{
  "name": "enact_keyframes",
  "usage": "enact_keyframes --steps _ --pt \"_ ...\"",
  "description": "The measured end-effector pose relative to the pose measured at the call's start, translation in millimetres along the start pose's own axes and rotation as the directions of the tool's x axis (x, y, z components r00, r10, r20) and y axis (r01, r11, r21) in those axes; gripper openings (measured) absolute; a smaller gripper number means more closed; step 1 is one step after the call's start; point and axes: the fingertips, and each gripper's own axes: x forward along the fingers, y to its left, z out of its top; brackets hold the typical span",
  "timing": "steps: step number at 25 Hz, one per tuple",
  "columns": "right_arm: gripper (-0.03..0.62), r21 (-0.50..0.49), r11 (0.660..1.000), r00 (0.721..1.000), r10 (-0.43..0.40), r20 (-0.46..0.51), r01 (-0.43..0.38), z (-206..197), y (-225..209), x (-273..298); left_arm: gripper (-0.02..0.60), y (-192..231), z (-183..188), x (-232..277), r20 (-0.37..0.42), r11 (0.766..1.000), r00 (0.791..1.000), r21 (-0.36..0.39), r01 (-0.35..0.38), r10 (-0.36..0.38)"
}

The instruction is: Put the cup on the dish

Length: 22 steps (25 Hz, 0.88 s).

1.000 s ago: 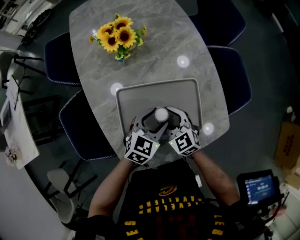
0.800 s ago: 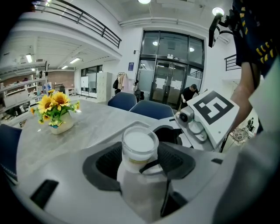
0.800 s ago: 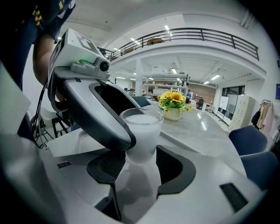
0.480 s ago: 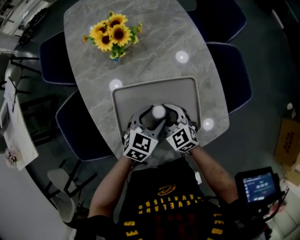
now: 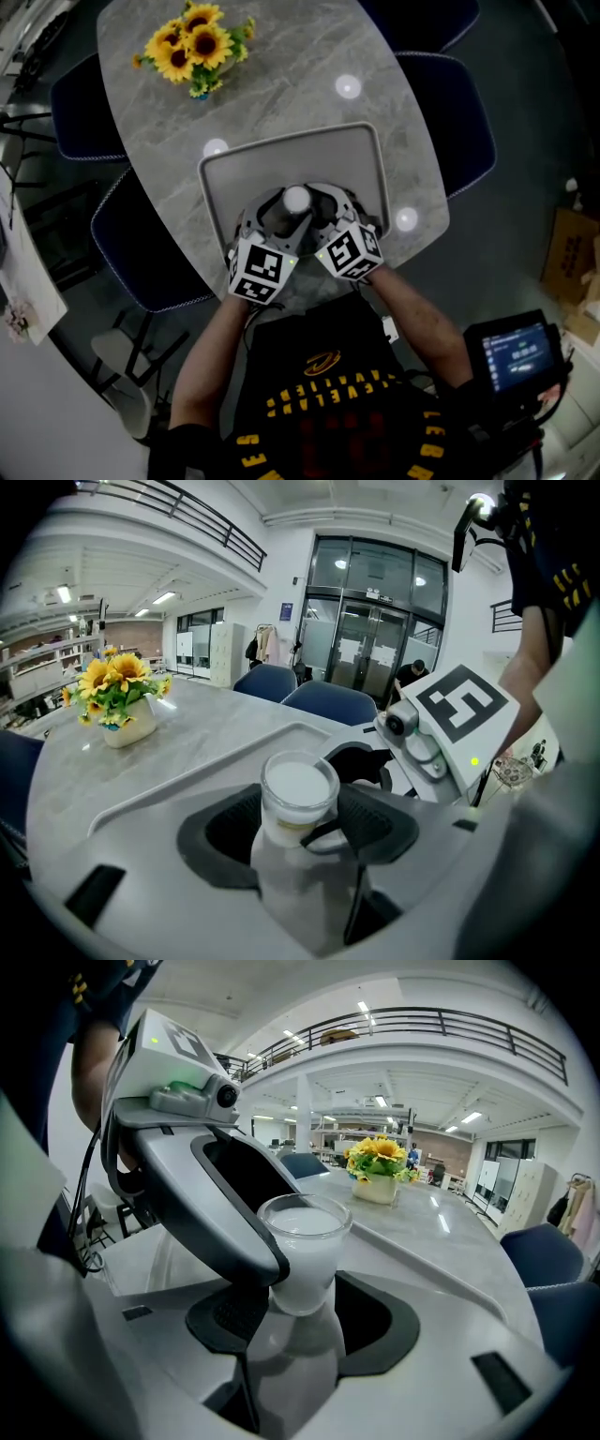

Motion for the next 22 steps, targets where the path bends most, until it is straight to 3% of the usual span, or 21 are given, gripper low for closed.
enact_keyframes --steps 12,15,22 --pt "0.225 0.006 0.999 0.999 0.033 -0.004 -0.033 -8 -1 12 0.258 8 -9 9 -0.015 1.000 1.000 -0.027 -0.016 0.016" --pt "0.225 0.015 0.999 0.999 0.040 -0.025 -0.039 -11 -1 14 0.259 11 -12 9 -0.024 0.997 0.998 -0.037 -0.062 0.061" --pt "0.225 0.016 0.999 0.996 0.036 -0.077 -0.034 -15 9 11 0.291 18 -27 -16 -0.021 0.980 0.994 -0.167 -0.111 0.108"
